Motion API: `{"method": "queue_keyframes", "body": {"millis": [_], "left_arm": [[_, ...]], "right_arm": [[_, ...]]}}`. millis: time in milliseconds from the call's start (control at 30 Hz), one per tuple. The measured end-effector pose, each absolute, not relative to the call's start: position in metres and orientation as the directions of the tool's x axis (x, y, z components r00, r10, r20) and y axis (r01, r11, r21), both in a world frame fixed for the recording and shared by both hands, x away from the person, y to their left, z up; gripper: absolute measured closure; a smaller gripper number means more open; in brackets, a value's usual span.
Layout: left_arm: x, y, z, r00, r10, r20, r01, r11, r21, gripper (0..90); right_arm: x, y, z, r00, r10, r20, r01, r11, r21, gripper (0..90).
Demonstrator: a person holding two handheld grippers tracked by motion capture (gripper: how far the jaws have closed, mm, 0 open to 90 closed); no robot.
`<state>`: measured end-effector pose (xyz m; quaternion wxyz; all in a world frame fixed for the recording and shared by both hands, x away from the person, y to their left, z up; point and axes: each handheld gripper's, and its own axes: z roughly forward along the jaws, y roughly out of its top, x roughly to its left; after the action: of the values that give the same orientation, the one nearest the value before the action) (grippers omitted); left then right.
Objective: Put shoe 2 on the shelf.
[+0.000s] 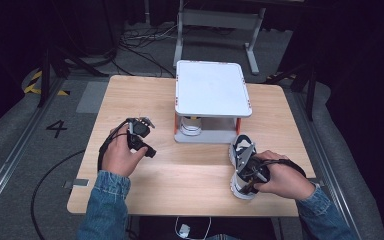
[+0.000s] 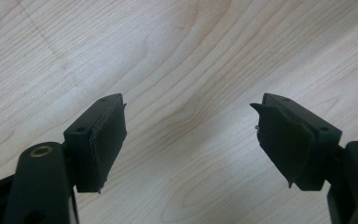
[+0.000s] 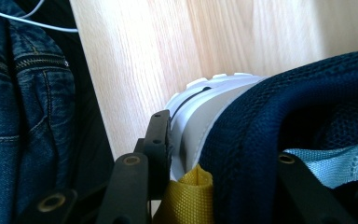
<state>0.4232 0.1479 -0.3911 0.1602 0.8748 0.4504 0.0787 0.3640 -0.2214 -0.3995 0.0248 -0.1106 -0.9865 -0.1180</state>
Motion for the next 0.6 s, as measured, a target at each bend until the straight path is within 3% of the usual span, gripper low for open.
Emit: {"method": "queue_keyframes", "body": {"millis": [233, 600], "left_arm": [[0.411, 0.166, -0.390, 0.548, 0.837, -0.007, 0.784, -0.510, 0.354, 24.5], [0.392, 0.191, -0.390, 0.491, 0.871, -0.020, 0.816, -0.452, 0.361, 24.5]], "right_arm": [[0.383, -0.198, -0.379, -0.994, 0.100, 0.045, 0.109, 0.957, 0.268, 64.4], [0.459, -0.166, -0.389, -0.998, 0.066, -0.011, 0.063, 0.976, 0.207, 61.2]]}}
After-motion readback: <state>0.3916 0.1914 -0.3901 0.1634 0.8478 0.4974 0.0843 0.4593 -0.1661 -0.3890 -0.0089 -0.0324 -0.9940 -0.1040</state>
